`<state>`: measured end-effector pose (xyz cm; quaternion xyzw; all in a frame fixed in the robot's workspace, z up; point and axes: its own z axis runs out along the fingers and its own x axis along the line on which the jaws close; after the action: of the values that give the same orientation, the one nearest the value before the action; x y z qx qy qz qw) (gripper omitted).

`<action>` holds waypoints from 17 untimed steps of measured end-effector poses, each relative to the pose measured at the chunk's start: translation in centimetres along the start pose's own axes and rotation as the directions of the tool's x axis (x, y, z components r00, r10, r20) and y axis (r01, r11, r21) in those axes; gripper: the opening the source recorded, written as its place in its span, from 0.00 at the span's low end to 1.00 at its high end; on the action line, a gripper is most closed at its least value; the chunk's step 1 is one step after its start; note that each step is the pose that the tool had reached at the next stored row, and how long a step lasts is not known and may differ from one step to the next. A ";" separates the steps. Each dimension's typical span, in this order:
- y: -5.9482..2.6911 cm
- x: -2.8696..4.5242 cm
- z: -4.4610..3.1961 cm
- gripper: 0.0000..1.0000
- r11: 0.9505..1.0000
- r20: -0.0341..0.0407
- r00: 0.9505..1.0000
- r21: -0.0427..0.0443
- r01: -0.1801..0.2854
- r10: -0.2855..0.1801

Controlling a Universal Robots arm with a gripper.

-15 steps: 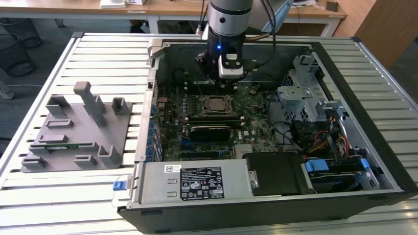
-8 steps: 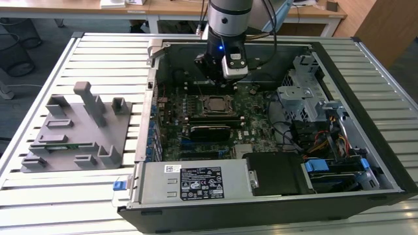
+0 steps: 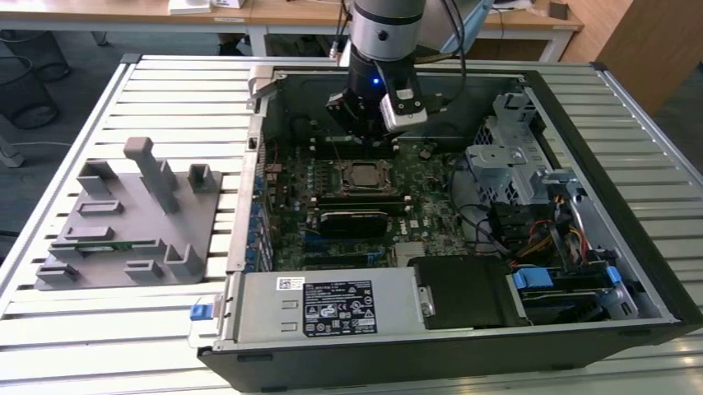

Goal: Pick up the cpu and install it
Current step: 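Install the first cpu locking lever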

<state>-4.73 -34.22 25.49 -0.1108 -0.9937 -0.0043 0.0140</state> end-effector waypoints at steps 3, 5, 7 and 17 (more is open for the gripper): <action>0.00 0.00 0.02 0.11 0.999 0.000 0.999 0.002 0.052 -0.052; -0.01 0.00 0.03 0.11 0.996 -0.001 0.996 0.003 0.087 -0.087; 0.00 0.00 0.06 0.11 0.992 -0.001 0.992 0.004 0.123 -0.123; -0.35 1.50 0.18 0.11 0.976 0.016 0.976 0.006 0.217 -0.217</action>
<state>-6.27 -34.22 25.35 -0.0019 -1.0000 -0.0027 0.0052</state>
